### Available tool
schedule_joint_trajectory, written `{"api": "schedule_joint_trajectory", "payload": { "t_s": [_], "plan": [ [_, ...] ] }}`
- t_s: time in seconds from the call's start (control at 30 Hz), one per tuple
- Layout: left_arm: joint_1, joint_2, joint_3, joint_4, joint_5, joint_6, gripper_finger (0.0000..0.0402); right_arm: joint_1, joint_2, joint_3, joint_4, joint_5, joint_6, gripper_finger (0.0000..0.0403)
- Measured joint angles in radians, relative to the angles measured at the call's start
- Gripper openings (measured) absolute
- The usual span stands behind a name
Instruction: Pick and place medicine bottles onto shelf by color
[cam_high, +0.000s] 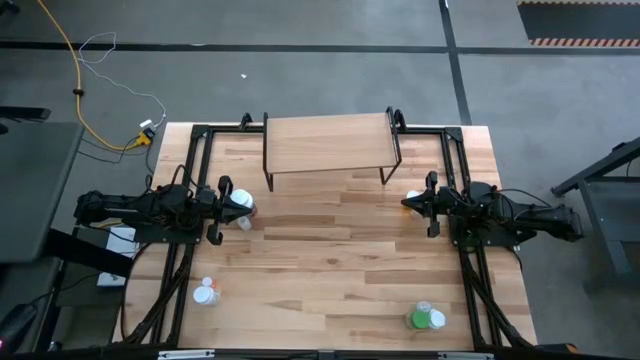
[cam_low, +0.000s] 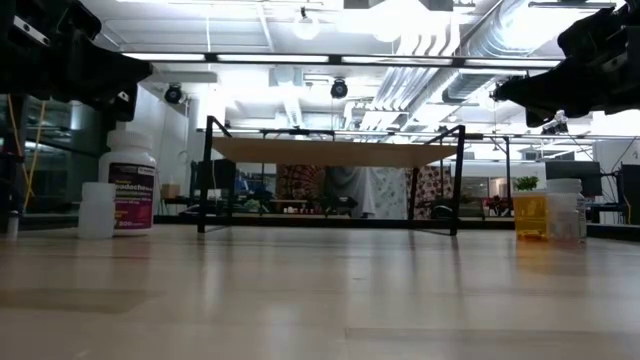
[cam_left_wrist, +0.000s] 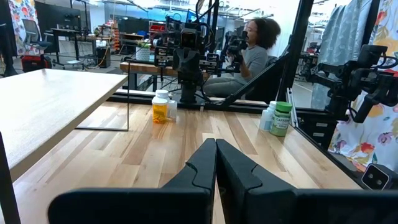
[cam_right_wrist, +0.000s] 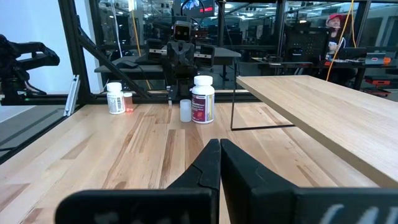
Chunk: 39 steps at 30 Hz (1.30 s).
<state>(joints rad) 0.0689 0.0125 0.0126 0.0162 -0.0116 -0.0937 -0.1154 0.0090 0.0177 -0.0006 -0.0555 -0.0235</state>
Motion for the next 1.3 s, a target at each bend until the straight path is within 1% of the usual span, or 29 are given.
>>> {"api": "schedule_joint_trajectory", "payload": {
  "t_s": [1.03, 1.23, 1.3],
  "plan": [
    [0.000, 0.000, 0.000, 0.000, 0.000, 0.000, 0.0001, 0.000, 0.000, 0.000, 0.000, 0.000, 0.000, 0.0000],
    [0.000, 0.000, 0.000, 0.018, 0.000, 0.000, 0.0001, 0.000, 0.000, 0.000, 0.000, 0.000, 0.000, 0.0000],
    [0.000, 0.000, 0.000, 0.051, -0.008, 0.000, 0.0001, 0.000, 0.000, 0.000, 0.000, 0.000, 0.000, 0.0000]
  ]
}}
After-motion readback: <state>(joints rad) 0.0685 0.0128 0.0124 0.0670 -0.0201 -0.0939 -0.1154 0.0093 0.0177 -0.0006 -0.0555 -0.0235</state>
